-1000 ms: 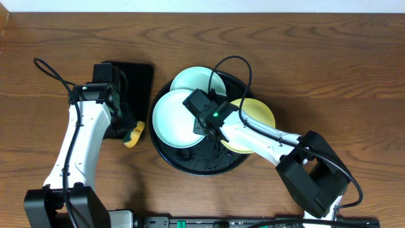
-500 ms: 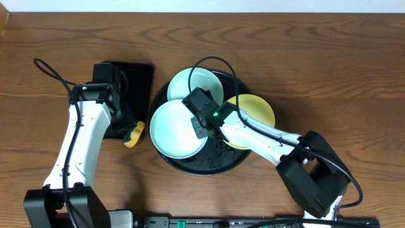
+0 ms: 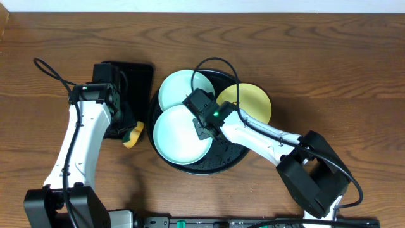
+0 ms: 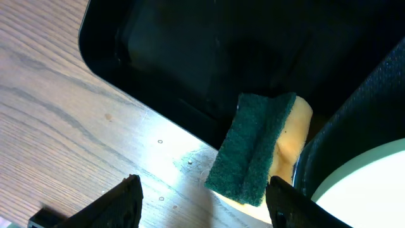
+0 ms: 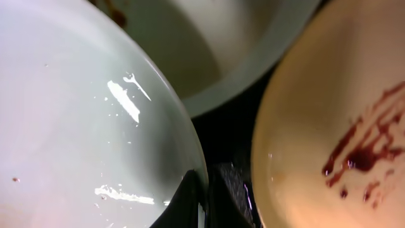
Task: Clean dirty plates on tray and stack at the side
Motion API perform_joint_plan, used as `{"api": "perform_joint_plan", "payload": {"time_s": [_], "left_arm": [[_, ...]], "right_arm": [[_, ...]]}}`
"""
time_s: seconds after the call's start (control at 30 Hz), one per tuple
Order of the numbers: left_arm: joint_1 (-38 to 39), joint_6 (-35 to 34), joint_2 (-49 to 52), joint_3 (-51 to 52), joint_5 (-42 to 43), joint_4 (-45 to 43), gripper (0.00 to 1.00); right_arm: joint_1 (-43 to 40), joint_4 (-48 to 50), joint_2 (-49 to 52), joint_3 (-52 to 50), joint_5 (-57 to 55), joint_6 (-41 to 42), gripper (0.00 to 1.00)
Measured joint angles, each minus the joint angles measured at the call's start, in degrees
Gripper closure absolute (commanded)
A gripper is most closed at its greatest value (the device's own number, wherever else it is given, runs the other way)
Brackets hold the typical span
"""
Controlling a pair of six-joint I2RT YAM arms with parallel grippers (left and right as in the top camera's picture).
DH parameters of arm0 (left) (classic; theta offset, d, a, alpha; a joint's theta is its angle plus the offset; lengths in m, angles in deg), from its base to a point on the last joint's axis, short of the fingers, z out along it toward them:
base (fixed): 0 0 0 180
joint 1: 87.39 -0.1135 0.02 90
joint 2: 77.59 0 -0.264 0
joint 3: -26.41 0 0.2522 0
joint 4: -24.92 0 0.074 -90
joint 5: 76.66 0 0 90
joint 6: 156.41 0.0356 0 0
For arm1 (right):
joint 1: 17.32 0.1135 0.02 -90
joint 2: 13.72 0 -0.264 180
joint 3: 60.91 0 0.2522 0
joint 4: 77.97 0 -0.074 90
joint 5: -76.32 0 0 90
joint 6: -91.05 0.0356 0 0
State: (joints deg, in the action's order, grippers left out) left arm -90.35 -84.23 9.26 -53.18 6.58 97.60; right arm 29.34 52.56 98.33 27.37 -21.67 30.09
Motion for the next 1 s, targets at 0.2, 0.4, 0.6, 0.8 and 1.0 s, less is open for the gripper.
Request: {"api": "perform_joint_plan", "payload": {"time_s": [0.2, 0.4, 0.6, 0.8, 1.0], "left_arm": [[0.0, 0.0, 0.0, 0.0, 0.0, 0.0, 0.37], [0.0, 0.0, 0.0, 0.0, 0.0, 0.0, 0.37], [0.0, 0.0, 0.0, 0.0, 0.0, 0.0, 0.37], [0.0, 0.0, 0.0, 0.0, 0.0, 0.0, 0.37], [0.0, 0.0, 0.0, 0.0, 0.1, 0.0, 0.37]], "right_arm": [[0.0, -0.6, 0.0, 0.0, 0.1, 3.7, 0.98], [0.0, -0.7, 0.0, 0.3, 0.2, 4.0, 0.98], [0.0, -2.8, 0.1, 2.5, 0.4, 4.0, 0.98], [0.0, -5.5, 0.1, 6.9, -0.5, 4.0, 0.98], [0.0, -7.2, 0.1, 10.8, -1.7, 4.0, 0.98]]}}
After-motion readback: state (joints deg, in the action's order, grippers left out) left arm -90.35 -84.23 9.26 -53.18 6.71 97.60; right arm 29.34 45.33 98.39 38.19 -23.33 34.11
